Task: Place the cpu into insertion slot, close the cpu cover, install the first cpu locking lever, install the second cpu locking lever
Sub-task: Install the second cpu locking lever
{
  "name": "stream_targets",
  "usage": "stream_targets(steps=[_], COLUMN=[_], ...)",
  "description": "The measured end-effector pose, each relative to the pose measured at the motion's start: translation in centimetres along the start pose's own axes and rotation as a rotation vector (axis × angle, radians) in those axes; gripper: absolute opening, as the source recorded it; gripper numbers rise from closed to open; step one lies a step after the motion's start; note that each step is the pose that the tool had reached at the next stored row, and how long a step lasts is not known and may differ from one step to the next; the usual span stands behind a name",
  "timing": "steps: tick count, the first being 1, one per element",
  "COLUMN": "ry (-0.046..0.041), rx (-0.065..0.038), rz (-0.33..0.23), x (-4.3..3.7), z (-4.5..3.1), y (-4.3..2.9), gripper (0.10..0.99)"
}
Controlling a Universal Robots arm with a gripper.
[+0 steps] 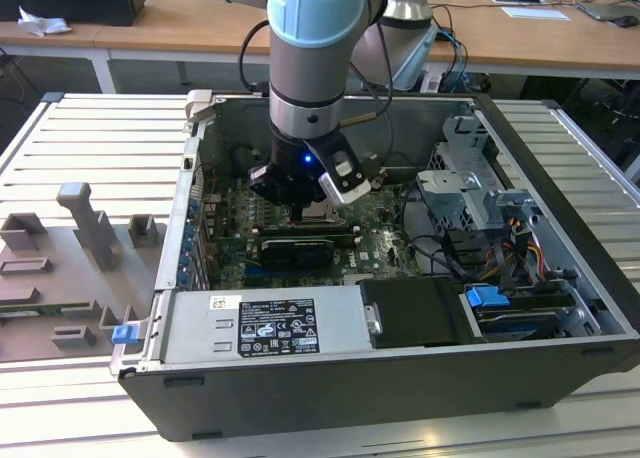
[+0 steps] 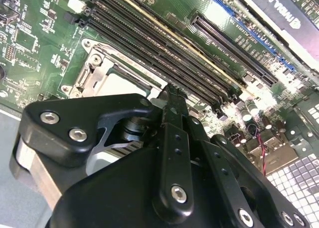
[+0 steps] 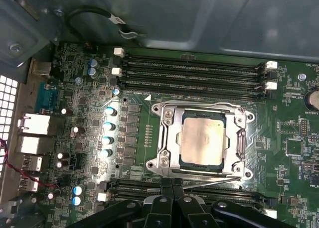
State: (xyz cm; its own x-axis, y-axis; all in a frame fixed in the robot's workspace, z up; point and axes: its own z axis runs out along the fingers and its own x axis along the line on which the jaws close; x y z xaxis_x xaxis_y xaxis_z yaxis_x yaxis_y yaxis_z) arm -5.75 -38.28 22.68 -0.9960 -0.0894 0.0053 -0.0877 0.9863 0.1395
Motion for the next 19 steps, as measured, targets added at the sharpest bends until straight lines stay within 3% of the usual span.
stream_targets(steps=[3,9,16,19], ry=[-0.0011,-0.0021,-0.0046,-0.0063], rx=[-0.011,-0.023,-0.05,-0.07], rz=[0.0,-0.001,-0.001,-0.001], x=[0.02,0.07,0.17,0.35], z=[-0.02,-0.05,-0.11,-0.21], y=[-0.17,-0.34,-0.83,-1.54], gripper=[0.106,0.106,0.106,0.106])
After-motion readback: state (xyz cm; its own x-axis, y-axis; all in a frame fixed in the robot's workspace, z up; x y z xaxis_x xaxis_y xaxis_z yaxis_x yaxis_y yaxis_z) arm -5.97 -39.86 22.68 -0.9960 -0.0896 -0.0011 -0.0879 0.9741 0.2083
